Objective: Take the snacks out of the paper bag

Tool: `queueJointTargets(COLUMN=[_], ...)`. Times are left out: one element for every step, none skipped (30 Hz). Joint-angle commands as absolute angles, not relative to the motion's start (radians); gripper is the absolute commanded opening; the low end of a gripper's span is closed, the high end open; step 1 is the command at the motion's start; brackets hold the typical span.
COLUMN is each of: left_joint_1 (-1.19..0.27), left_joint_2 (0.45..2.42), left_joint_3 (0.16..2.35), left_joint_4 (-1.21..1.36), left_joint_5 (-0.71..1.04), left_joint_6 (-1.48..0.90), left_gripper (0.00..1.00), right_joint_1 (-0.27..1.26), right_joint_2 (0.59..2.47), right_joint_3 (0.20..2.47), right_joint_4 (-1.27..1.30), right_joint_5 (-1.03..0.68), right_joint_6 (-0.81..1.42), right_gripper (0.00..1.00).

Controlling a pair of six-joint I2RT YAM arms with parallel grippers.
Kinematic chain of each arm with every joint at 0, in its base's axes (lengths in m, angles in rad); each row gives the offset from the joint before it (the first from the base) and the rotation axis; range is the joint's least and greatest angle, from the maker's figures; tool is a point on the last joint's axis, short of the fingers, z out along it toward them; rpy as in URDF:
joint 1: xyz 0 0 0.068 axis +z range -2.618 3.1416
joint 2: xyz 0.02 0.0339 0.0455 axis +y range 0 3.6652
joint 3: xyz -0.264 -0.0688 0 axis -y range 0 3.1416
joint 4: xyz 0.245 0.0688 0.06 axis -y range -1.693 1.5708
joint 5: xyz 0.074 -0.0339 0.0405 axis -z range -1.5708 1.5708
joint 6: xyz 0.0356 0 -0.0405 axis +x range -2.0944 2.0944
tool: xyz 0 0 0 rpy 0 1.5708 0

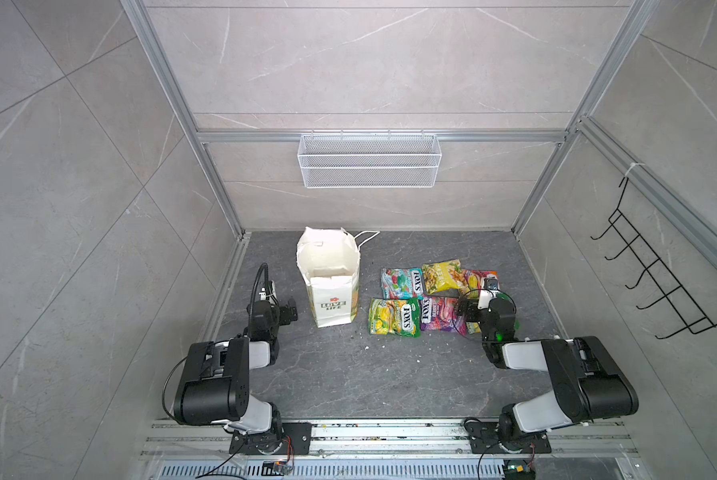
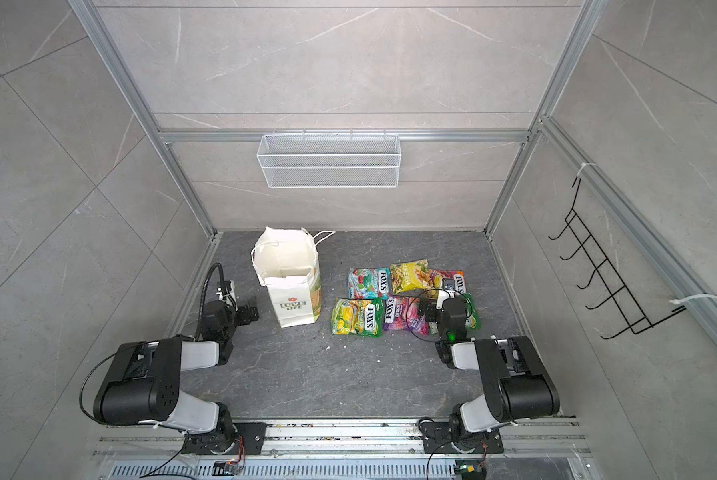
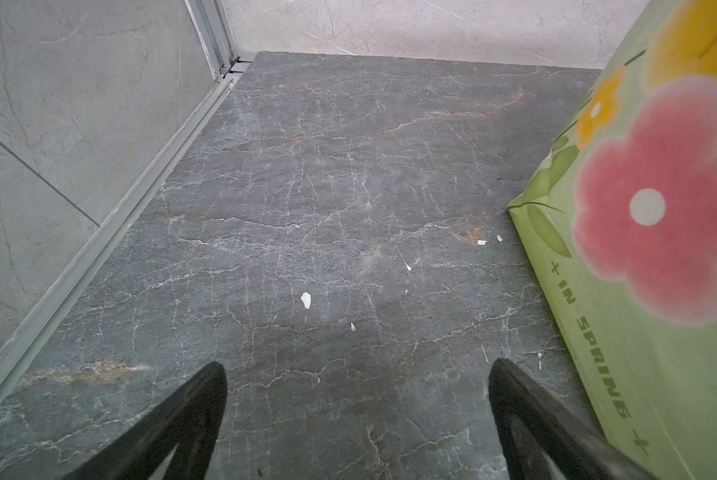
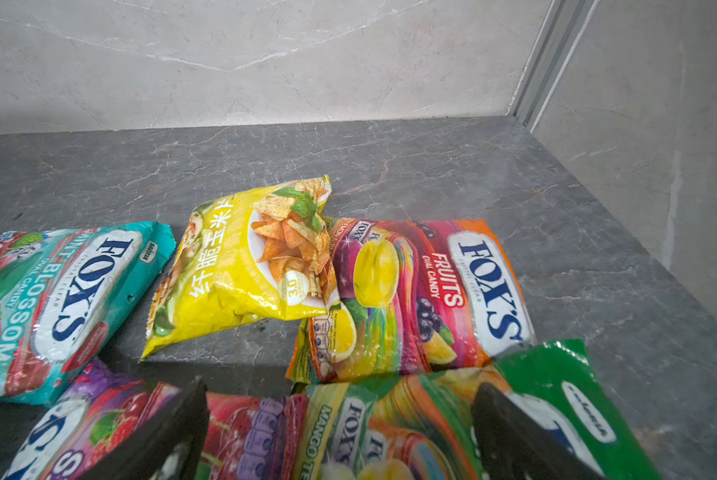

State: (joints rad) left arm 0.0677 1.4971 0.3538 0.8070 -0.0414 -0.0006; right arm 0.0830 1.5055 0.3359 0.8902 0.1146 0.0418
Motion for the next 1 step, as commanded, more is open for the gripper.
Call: queueJointTargets(left_joint_1=[0.069], left_joint_2=[1.502], left_joint_3=[0.37], left_joint_4=[0.829], left_joint_5=[-0.026], left_joint_6=[-0.014], left_gripper=[1.0], right_joint_1=[0.088], right_joint_2=[1.51], right_joint_3=[0.354], right_joint_4=[0.88], right_joint_5=[0.113], right_joint_6=[0.022], right_gripper=[0.99])
